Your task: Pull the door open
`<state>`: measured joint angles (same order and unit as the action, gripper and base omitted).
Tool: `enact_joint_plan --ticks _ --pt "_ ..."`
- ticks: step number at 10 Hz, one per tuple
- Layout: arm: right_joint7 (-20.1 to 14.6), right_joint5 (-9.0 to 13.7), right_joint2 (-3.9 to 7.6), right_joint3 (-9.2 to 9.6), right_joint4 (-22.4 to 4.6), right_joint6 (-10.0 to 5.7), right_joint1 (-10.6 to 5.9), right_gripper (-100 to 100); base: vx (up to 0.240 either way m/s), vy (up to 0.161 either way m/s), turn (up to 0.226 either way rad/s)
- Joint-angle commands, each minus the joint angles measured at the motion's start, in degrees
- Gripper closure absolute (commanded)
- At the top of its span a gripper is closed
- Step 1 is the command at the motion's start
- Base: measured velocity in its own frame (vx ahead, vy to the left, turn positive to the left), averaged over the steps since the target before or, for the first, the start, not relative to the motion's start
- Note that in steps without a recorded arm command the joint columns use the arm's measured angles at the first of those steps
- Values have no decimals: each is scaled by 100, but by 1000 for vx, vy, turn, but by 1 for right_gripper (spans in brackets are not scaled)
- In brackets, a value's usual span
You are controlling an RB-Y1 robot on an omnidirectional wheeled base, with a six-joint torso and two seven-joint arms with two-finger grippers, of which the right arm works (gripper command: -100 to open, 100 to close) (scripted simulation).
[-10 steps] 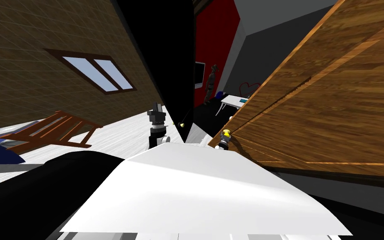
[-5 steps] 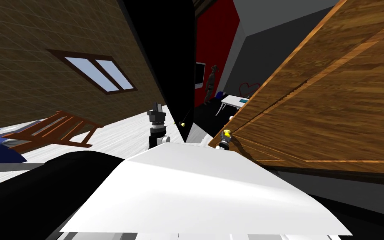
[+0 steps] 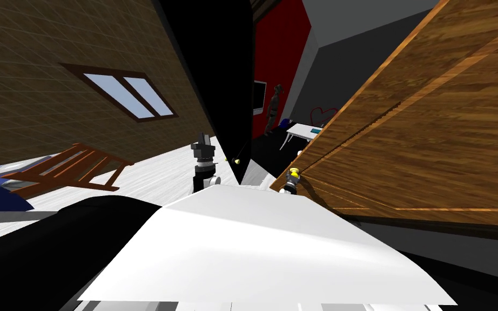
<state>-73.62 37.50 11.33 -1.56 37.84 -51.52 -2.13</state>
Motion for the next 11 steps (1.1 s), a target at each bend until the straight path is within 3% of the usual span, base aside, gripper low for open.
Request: enact_joint_plan --ticks 1,2,11 --pt "-149 -45 83 93 21 33 20 100 -125 -62 83" --pt "-185 -55 103 115 27 41 25 100 -202 -87 107" --pt "-1131 -340 632 704 162 251 152 100 -222 -55 141"
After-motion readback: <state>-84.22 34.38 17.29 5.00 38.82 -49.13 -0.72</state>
